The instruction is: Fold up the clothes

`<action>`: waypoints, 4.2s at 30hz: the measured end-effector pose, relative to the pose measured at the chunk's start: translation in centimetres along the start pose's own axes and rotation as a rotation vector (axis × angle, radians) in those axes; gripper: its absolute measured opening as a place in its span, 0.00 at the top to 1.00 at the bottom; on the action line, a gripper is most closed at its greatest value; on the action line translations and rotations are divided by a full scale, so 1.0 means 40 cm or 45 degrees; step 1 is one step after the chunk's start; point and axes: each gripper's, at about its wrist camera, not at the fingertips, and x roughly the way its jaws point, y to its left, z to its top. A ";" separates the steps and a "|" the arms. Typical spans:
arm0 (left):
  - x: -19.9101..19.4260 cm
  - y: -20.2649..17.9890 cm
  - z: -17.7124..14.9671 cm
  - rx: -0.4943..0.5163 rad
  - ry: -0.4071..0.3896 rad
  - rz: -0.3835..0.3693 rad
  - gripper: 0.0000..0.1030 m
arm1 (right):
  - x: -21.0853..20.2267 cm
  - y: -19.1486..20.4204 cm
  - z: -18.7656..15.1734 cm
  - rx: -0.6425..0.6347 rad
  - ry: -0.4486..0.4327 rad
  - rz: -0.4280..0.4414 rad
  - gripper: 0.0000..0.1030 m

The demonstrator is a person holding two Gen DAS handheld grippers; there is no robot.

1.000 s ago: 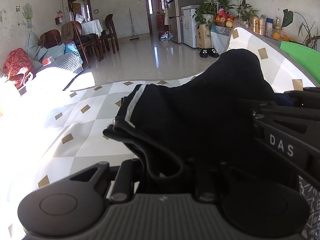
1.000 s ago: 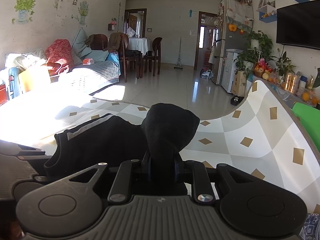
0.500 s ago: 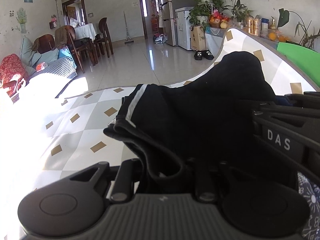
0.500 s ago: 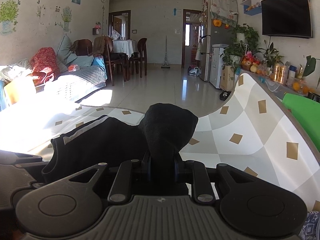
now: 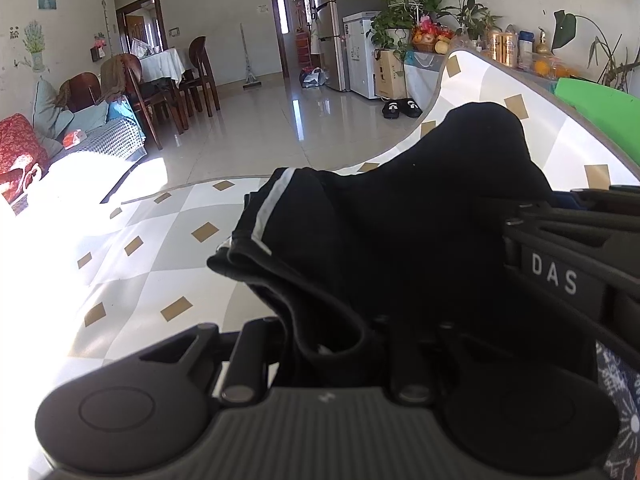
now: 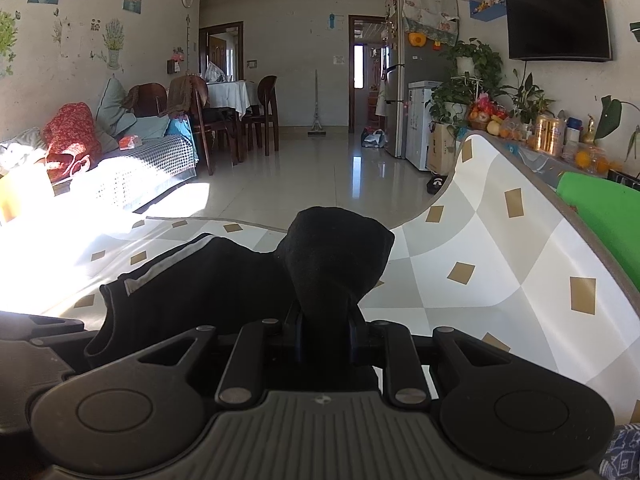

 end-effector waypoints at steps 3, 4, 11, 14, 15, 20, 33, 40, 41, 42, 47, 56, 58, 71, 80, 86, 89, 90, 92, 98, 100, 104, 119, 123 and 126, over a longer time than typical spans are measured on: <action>0.021 -0.012 0.009 0.009 -0.002 -0.001 0.82 | 0.014 -0.012 0.001 0.017 0.001 -0.006 0.80; 0.028 -0.016 0.012 0.012 -0.003 -0.001 0.82 | 0.018 -0.017 0.001 0.023 0.002 -0.008 0.80; 0.080 -0.055 0.046 0.014 -0.008 -0.002 0.81 | 0.055 -0.051 0.010 0.048 -0.005 -0.034 0.80; 0.104 -0.072 0.062 0.023 -0.010 -0.009 0.81 | 0.069 -0.069 0.015 0.061 -0.008 -0.050 0.80; 0.111 -0.077 0.067 0.027 -0.012 -0.010 0.81 | 0.073 -0.075 0.017 0.069 -0.009 -0.054 0.80; 0.148 -0.112 0.092 0.032 -0.016 -0.017 0.81 | 0.093 -0.111 0.027 0.103 -0.014 -0.074 0.80; 0.223 -0.213 0.127 0.068 -0.024 -0.041 0.81 | 0.128 -0.175 0.036 0.132 -0.014 -0.189 0.80; 0.254 -0.226 0.136 0.063 -0.016 -0.041 0.80 | 0.142 -0.188 0.037 0.164 -0.001 -0.224 0.80; 0.257 -0.228 0.137 0.066 -0.016 -0.042 0.80 | 0.143 -0.189 0.037 0.167 0.001 -0.227 0.80; 0.259 -0.229 0.137 0.068 -0.017 -0.042 0.80 | 0.144 -0.191 0.038 0.171 0.002 -0.230 0.80; 0.268 -0.233 0.139 0.076 -0.013 -0.041 0.80 | 0.148 -0.192 0.039 0.171 0.006 -0.248 0.80; 0.277 -0.250 0.146 0.078 -0.011 -0.051 0.80 | 0.149 -0.220 0.039 0.218 0.010 -0.275 0.80; 0.277 -0.255 0.150 0.082 -0.016 -0.052 0.80 | 0.147 -0.227 0.041 0.232 0.005 -0.281 0.80; 0.280 -0.258 0.148 0.095 -0.038 -0.060 0.79 | 0.146 -0.256 0.060 0.277 -0.018 -0.311 0.80; 0.307 -0.256 0.131 0.078 0.007 -0.056 0.79 | 0.178 -0.253 0.041 0.248 0.030 -0.308 0.80; 0.323 -0.254 0.125 0.070 0.025 -0.050 0.79 | 0.195 -0.257 0.029 0.254 0.050 -0.304 0.80; 0.329 -0.252 0.127 0.067 0.031 -0.045 0.79 | 0.204 -0.254 0.026 0.253 0.057 -0.300 0.80; 0.332 -0.251 0.127 0.066 0.033 -0.042 0.79 | 0.207 -0.252 0.025 0.253 0.059 -0.299 0.80; 0.339 -0.249 0.129 0.063 0.038 -0.038 0.79 | 0.215 -0.249 0.025 0.250 0.064 -0.296 0.80; 0.356 -0.242 0.129 0.056 0.049 -0.030 0.79 | 0.234 -0.245 0.022 0.240 0.075 -0.291 0.80; 0.361 -0.242 0.129 0.054 0.054 -0.029 0.79 | 0.240 -0.246 0.021 0.240 0.081 -0.290 0.80; 0.369 -0.245 0.129 0.054 0.062 -0.024 0.79 | 0.251 -0.247 0.016 0.240 0.091 -0.289 0.80; 0.395 -0.236 0.120 0.047 0.089 -0.013 0.79 | 0.292 -0.262 -0.001 0.260 0.127 -0.278 0.80; 0.405 -0.237 0.121 0.052 0.105 0.008 0.74 | 0.299 -0.262 -0.004 0.261 0.139 -0.281 0.79; 0.410 -0.231 0.125 0.047 0.121 0.052 0.58 | 0.302 -0.261 -0.004 0.260 0.154 -0.307 0.67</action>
